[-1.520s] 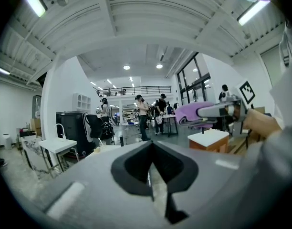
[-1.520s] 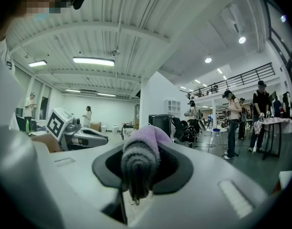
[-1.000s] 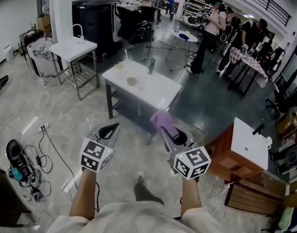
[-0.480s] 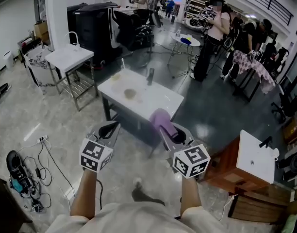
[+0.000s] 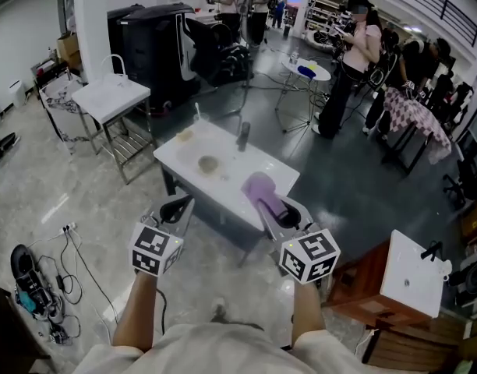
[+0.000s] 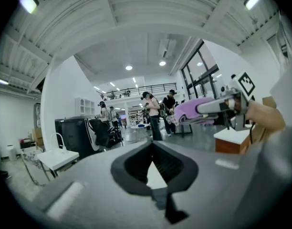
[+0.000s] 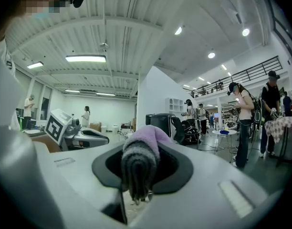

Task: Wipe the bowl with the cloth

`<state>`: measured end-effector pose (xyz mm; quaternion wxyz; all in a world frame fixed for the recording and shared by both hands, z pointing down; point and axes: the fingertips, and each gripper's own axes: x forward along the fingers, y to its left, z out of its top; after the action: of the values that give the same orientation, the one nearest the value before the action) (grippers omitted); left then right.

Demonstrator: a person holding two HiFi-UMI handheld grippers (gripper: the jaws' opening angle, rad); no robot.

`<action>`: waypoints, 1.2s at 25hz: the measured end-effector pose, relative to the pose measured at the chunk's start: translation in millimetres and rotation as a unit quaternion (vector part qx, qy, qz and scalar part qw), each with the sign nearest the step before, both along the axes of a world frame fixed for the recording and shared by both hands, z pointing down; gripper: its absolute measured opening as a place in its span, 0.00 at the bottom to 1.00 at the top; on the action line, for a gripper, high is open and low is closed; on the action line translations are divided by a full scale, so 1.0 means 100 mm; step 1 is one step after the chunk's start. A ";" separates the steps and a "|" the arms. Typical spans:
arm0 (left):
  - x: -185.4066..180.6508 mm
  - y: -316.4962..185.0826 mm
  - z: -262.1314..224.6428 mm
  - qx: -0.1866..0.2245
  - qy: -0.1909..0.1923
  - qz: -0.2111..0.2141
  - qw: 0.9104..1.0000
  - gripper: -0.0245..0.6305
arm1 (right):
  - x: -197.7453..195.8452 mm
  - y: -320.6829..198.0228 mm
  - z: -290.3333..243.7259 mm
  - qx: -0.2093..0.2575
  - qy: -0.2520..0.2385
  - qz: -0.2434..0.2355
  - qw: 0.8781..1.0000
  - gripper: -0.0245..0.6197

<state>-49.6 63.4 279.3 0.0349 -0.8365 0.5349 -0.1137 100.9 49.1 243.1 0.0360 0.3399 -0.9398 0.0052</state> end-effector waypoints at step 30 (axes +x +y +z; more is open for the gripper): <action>-0.18 -1.82 0.39 -0.032 0.002 -0.023 0.999 0.04 | -0.25 -1.80 0.41 -0.043 0.010 -0.020 0.999 0.20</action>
<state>-67.3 -118.9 317.8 0.0048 -0.8248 0.5503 -0.1302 75.9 -131.1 283.7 0.0598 0.3192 -0.9449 0.0412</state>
